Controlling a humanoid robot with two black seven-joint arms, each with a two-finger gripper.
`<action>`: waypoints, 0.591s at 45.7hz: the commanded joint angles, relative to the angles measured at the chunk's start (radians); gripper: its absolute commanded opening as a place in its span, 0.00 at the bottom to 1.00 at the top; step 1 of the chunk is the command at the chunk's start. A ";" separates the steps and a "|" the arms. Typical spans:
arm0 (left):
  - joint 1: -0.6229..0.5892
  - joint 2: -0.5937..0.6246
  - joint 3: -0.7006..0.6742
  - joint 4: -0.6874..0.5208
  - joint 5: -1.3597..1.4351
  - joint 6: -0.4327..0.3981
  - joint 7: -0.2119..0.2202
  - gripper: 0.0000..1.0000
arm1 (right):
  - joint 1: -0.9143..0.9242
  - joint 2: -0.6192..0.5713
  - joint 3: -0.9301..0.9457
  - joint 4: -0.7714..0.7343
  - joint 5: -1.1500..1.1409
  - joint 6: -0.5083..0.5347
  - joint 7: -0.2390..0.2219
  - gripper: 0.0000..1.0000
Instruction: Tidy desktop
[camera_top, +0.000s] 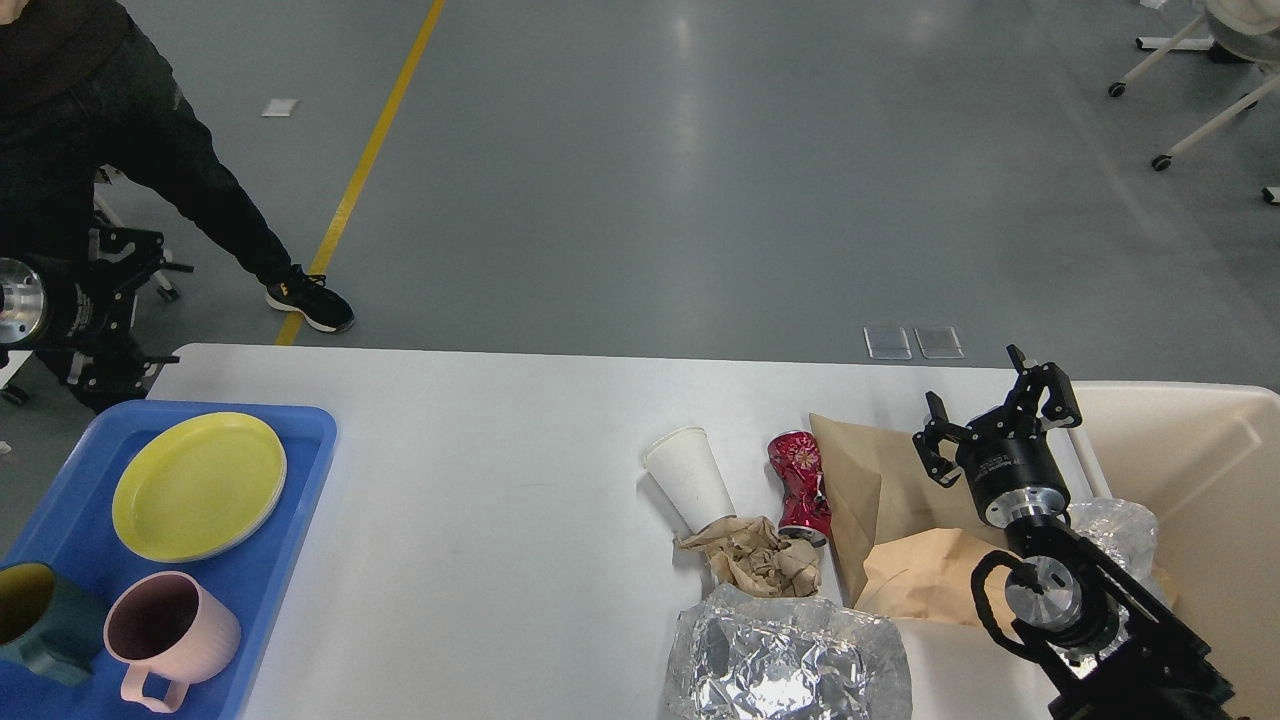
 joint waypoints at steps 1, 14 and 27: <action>0.100 -0.029 -0.335 -0.001 -0.002 -0.002 -0.011 0.96 | 0.000 0.000 0.000 0.000 0.000 0.000 0.001 1.00; 0.351 -0.204 -1.037 -0.013 0.083 0.028 -0.127 0.96 | 0.001 0.000 -0.001 0.000 0.000 0.000 0.000 1.00; 0.674 -0.204 -1.439 -0.340 0.276 0.174 -0.425 0.97 | 0.001 0.000 -0.001 0.002 0.000 0.000 0.001 1.00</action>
